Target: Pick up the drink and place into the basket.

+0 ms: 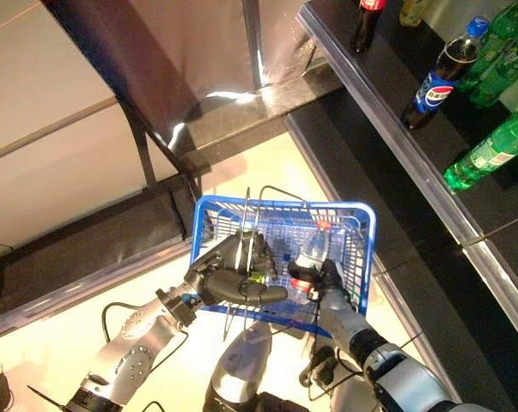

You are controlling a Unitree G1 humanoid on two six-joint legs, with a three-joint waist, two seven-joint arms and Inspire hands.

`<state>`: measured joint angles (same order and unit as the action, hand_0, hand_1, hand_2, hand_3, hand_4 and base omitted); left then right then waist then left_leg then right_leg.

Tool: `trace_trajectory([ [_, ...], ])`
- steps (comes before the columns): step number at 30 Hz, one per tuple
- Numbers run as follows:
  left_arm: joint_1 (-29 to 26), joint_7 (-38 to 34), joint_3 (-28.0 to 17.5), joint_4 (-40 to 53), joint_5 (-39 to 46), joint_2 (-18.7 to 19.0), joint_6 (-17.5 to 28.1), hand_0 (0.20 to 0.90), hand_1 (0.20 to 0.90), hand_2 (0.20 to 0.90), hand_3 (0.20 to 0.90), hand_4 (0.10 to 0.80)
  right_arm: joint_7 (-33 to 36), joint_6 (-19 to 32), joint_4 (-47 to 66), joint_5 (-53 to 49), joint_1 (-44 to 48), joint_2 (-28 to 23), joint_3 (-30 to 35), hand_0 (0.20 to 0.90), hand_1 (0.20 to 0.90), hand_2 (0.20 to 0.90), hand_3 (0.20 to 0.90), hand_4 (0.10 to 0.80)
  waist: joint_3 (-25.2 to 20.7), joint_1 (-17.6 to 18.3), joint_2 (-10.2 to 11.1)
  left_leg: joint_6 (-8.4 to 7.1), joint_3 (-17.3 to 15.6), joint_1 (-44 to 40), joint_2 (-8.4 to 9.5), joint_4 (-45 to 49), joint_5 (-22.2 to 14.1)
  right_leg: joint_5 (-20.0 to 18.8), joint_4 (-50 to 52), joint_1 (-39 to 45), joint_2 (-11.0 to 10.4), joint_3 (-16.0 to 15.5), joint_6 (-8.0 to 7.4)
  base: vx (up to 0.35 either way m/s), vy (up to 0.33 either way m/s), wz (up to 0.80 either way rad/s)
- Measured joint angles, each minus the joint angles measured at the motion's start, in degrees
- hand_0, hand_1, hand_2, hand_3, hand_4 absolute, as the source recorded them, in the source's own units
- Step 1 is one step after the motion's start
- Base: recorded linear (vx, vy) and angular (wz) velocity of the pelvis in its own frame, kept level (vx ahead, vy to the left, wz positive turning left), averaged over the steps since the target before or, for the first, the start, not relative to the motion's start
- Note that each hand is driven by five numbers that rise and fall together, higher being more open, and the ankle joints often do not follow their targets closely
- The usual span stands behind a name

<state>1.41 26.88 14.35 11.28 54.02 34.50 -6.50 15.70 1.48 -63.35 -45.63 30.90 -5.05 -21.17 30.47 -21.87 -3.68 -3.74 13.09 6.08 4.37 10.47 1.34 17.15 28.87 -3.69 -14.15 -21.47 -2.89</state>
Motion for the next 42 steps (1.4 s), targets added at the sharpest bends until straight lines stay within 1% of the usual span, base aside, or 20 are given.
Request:
trace_trajectory([
  [3,0.0,0.0,0.0,0.1,0.0,0.4,-1.0,0.300,0.300,0.300,0.200,0.100,-4.1,-1.3,-1.9,-6.7,0.4,-0.7,0.8,0.300,0.300,0.300,0.200,0.100,0.0,-1.0,0.0,-0.14,0.4,0.0,0.04,0.4,-0.1,0.2,0.0,0.4,0.0,-0.4,0.02,0.046,-0.023,0.10],
  [4,0.0,0.0,0.0,0.2,0.0,0.5,-1.0,0.300,0.300,0.300,0.200,0.100,-4.9,-1.4,-2.2,-8.4,0.4,-0.8,0.9,0.300,0.300,0.300,0.200,0.100,0.0,-1.3,0.0,-0.20,0.5,0.0,0.05,0.6,-0.4,0.8,0.2,0.5,-0.1,-0.4,0.29,0.038,-0.011,0.03],
  [6,-0.1,0.0,0.0,0.3,0.0,0.5,-1.5,0.300,0.300,0.300,0.200,0.100,-7.2,-2.3,-3.2,-12.3,0.5,-0.8,1.0,0.300,0.300,0.300,0.200,0.100,-0.1,-1.5,0.1,-0.09,0.8,-0.1,0.38,1.0,-0.5,1.0,0.9,0.4,-0.5,-0.1,0.06,0.031,-0.004,0.12],
  [7,-0.1,0.0,0.0,0.4,0.0,0.6,-1.5,0.300,0.300,0.300,0.200,0.100,-7.9,-2.6,-3.3,-13.6,0.6,-0.7,1.1,0.300,0.300,0.300,0.200,0.100,-0.1,-1.7,0.0,-0.11,0.9,-0.1,0.43,1.0,-0.6,1.4,0.9,0.7,-0.7,-0.3,0.25,0.020,0.004,0.15],
  [8,-0.2,0.0,0.0,0.4,0.0,0.6,-1.6,0.300,0.300,0.300,0.200,0.100,-8.7,-3.1,-3.3,-15.7,0.5,-0.6,1.2,0.300,0.300,0.300,0.200,0.100,-0.1,-1.8,0.0,-0.11,1.0,0.0,0.59,1.3,-0.5,1.1,1.3,0.4,-0.7,-0.3,-0.20,0.018,0.008,0.10],
  [10,-0.4,0.0,-0.1,0.6,0.1,0.7,-1.7,0.300,0.300,0.300,0.200,0.100,-10.2,-3.4,-3.3,-21.0,0.6,0.5,2.6,0.300,0.300,0.300,0.200,0.100,-0.1,-1.9,0.0,-0.15,1.4,0.3,0.69,1.6,-0.6,0.9,1.1,0.2,-0.6,0.0,-0.27,0.010,0.010,0.04],
  [13,-0.8,0.0,-0.1,0.7,0.1,0.8,-1.9,0.300,0.300,0.300,0.200,0.100,-11.0,-3.8,-2.7,-25.6,1.0,1.0,3.4,0.300,0.300,0.300,0.200,0.100,-0.1,-2.0,-0.1,-0.11,1.4,0.3,0.72,1.7,-0.6,0.7,1.0,0.3,-0.6,-0.1,-0.28,0.000,0.000,0.00],
  [14,-1.0,0.0,-0.2,0.7,0.1,0.9,-1.9,0.300,0.300,0.300,0.200,0.100,-11.1,-3.8,-2.4,-26.8,1.3,1.0,3.5,0.300,0.300,0.300,0.200,0.100,-0.1,-2.2,0.0,-0.07,1.4,0.3,0.86,1.8,-0.7,1.3,1.2,0.7,-0.9,-0.3,0.05,0.091,-0.004,-0.01],
  [18,-1.2,0.0,-0.3,0.7,0.2,1.1,-1.9,0.300,0.300,0.300,0.200,0.100,-10.4,-3.9,-1.1,-28.7,2.9,0.8,5.1,0.300,0.300,0.300,0.200,0.100,-0.1,-1.7,-0.1,-0.02,1.2,1.3,0.93,2.5,-0.6,0.6,1.2,-0.1,-0.9,-0.1,-0.35,-0.010,0.043,0.00],
  [21,-1.3,0.0,-0.3,0.8,0.2,2.0,-1.9,0.300,0.300,0.300,0.200,0.100,-9.6,-3.9,-0.9,-28.7,3.7,0.6,5.7,0.716,0.716,0.716,0.686,0.586,-0.1,-1.5,-0.1,0.02,1.1,1.3,0.93,2.5,-0.6,0.7,1.2,0.0,-0.9,0.0,-0.15,0.000,0.000,0.00],
  [22,-1.3,0.0,-0.3,0.8,0.2,2.1,-1.9,0.300,0.300,0.300,0.200,0.100,-9.3,-3.9,-0.9,-28.7,3.8,0.6,5.8,0.796,0.796,0.796,0.779,0.679,-0.1,-1.4,-0.1,0.02,1.1,1.3,0.92,2.5,-0.6,0.7,1.2,0.0,-0.9,0.0,-0.14,0.000,0.000,0.00],
  [23,-1.3,0.0,-0.3,0.9,0.2,2.1,-1.9,0.300,0.300,0.300,0.200,0.100,-8.7,-4.0,-0.9,-28.7,3.9,0.5,6.4,0.900,0.900,0.900,0.900,0.800,-0.1,-1.5,-0.1,0.02,1.1,1.3,0.91,2.5,-0.6,0.7,1.2,0.0,-0.9,0.0,-0.14,0.000,0.000,0.00],
  [26,-1.4,0.0,-0.3,1.3,0.4,2.1,-1.8,0.300,0.300,0.300,0.200,0.100,-7.8,-4.1,-1.7,-28.6,3.8,0.0,7.5,0.900,0.900,0.900,0.900,0.800,-0.1,-1.5,-0.1,0.03,1.0,1.3,0.92,2.5,-0.6,0.7,1.2,-0.1,-0.9,0.0,-0.15,0.000,0.000,0.00],
  [34,-1.3,-3.3,0.6,1.3,0.3,2.0,-1.8,0.300,0.300,0.300,0.200,0.100,-7.3,-4.1,-0.6,-25.2,3.8,-0.2,7.1,0.900,0.900,0.900,0.900,0.800,-0.1,-0.2,-0.1,0.03,0.6,1.3,0.74,2.5,-0.7,0.8,1.6,-0.6,-0.9,0.4,-0.12,-0.005,0.005,-0.02],
  [40,-1.3,-4.1,0.5,1.3,0.2,1.8,-1.8,0.300,0.300,0.300,0.200,0.100,-3.6,-3.2,6.1,-22.8,2.4,-0.5,5.3,0.900,0.900,0.900,0.900,0.800,-0.1,-0.1,-0.1,0.03,0.0,1.8,0.59,2.5,-0.7,0.7,1.7,-1.6,-0.8,1.1,-0.14,-0.020,-0.014,-0.05],
  [42,-1.3,-4.1,0.5,1.3,0.2,1.8,-1.8,0.300,0.300,0.300,0.200,0.100,-2.5,-2.8,9.6,-21.7,0.7,-1.2,4.3,0.900,0.900,0.900,0.900,0.800,-0.1,-0.2,-0.1,0.03,-0.2,2.1,0.52,2.6,-0.7,0.5,1.7,-1.8,-0.7,1.2,-0.26,-0.018,-0.008,-0.04],
])
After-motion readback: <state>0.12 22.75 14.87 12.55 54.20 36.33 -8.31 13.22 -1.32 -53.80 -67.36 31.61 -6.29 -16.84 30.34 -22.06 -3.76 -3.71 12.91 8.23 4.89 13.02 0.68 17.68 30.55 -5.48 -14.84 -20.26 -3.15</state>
